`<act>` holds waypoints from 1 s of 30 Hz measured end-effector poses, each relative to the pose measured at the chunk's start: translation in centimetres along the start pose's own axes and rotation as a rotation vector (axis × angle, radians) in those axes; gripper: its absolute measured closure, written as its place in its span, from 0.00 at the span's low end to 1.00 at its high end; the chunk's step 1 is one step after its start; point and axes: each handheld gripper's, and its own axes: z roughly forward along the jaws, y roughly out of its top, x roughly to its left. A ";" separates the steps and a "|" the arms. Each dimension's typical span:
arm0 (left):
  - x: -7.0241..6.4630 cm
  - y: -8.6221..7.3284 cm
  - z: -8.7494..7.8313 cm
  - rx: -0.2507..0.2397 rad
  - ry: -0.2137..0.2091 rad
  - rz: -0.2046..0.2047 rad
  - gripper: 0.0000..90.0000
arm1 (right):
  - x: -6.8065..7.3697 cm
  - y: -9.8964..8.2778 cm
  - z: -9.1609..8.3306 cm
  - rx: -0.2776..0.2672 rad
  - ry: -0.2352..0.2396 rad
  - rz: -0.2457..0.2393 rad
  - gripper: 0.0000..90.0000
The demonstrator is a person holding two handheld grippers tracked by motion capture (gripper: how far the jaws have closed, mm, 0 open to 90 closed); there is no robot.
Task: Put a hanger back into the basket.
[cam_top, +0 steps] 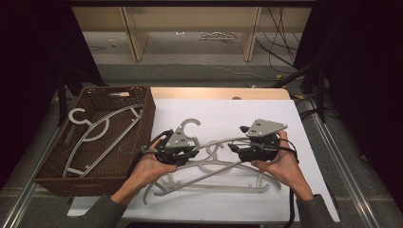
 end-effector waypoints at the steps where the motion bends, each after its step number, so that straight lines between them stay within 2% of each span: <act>1: 0.1 0.0 -0.1 -0.004 0.007 -0.003 0.91 | 0.0 0.0 -0.1 -0.004 -0.008 0.010 0.33; 6: 0.8 -0.2 -0.6 -0.004 0.028 -0.030 0.90 | 0.1 0.1 -1.1 -0.076 -0.027 0.065 0.27; 14: 1.9 -0.7 -1.2 -0.023 0.045 -0.097 0.90 | 0.4 -0.9 -2.0 -0.149 -0.003 0.166 0.23; 15: 2.0 -0.8 -1.3 -0.026 0.045 -0.106 0.90 | 0.5 -1.1 -2.1 -0.143 0.009 0.177 0.23; 16: 2.1 -0.8 -1.5 -0.028 0.044 -0.114 0.90 | 0.6 -1.4 -2.1 -0.165 0.003 0.189 0.23; 18: 2.3 -0.8 -1.6 -0.036 0.039 -0.110 0.90 | 0.9 -1.8 -2.2 -0.175 -0.016 0.199 0.22; 19: 2.4 -0.8 -1.9 -0.046 0.045 -0.124 0.90 | 1.1 -2.0 -2.2 -0.179 -0.012 0.206 0.22; 23: 2.3 -0.5 -2.8 -0.064 0.052 -0.143 0.90 | 1.9 -2.7 -2.1 -0.237 -0.074 0.192 0.24; 24: 2.2 -0.4 -3.0 -0.074 0.051 -0.153 0.90 | 2.1 -2.8 -2.0 -0.243 -0.077 0.192 0.23; 26: 2.2 -0.3 -3.5 -0.078 0.056 -0.147 0.90 | 2.6 -3.1 -1.9 -0.241 -0.074 0.187 0.23; 28: 2.2 -0.3 -3.9 -0.088 0.063 -0.158 0.90 | 3.0 -3.4 -1.9 -0.222 -0.062 0.187 0.22; 30: 2.3 -0.3 -4.2 -0.097 0.056 -0.174 0.90 | 3.5 -3.8 -1.8 -0.230 -0.069 0.191 0.22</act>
